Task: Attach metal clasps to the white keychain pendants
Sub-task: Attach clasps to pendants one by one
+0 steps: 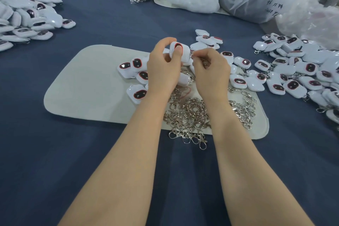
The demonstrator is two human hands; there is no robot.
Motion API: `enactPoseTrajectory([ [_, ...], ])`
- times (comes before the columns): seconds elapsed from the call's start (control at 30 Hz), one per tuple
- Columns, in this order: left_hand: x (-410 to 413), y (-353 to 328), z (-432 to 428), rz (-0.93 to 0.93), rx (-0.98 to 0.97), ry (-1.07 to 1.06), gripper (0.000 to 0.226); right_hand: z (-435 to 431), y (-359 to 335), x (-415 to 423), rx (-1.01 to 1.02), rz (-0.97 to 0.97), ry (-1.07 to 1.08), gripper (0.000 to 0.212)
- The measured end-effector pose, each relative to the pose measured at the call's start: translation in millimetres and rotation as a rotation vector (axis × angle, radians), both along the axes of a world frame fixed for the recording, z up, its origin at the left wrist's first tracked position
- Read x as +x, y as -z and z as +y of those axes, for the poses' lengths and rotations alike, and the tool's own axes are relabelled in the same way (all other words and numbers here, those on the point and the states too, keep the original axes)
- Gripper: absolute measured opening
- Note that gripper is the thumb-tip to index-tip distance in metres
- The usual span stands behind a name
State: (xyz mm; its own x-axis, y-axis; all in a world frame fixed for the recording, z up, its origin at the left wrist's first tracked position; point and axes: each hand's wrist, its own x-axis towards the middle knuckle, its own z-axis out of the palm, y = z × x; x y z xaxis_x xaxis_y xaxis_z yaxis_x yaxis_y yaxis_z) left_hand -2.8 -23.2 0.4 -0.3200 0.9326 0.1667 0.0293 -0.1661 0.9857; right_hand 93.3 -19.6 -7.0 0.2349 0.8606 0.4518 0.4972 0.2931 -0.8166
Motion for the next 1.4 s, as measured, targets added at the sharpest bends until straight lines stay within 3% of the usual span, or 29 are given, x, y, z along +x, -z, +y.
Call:
enactPoseTrajectory([
  [0.1,1.6,1.3,0.7,-0.011,-0.012,-0.006,0.011,0.4,-0.1,-0.5,-0.005,0.063,0.000,0.014],
  [0.23,3.5,1.5,4.1,-0.234,-0.100,0.023,0.007,0.2,-1.4,-1.6,-0.006,0.195,-0.008,0.018],
  [0.37,2.3,0.8,5.0,-0.326,-0.161,0.034,0.014,0.6,-0.3,-2.3,0.013,0.128,0.012,0.016],
  [0.63,1.9,3.6,-0.3,0.150,0.116,-0.029,0.022,1.6,2.5,1.9,0.021,-0.115,0.005,0.018],
  [0.73,2.1,4.8,0.1,0.235,0.156,-0.043,0.025,0.8,3.5,1.7,0.007,-0.114,-0.012,0.017],
  [0.9,1.1,2.5,2.1,-0.008,0.026,-0.044,0.016,2.4,2.5,0.9,-0.030,0.021,-0.032,0.014],
  [1.07,-0.3,4.2,4.3,-0.295,-0.078,-0.068,0.012,6.8,4.9,0.0,-0.133,-0.018,-0.062,0.018],
  [1.17,-0.3,3.4,5.3,-0.365,-0.092,-0.063,0.012,6.8,5.5,-0.6,-0.159,-0.035,-0.082,0.018],
  [1.4,0.2,1.4,3.5,-0.422,-0.132,-0.008,0.010,5.3,1.8,-4.1,-0.099,0.126,-0.075,0.012],
])
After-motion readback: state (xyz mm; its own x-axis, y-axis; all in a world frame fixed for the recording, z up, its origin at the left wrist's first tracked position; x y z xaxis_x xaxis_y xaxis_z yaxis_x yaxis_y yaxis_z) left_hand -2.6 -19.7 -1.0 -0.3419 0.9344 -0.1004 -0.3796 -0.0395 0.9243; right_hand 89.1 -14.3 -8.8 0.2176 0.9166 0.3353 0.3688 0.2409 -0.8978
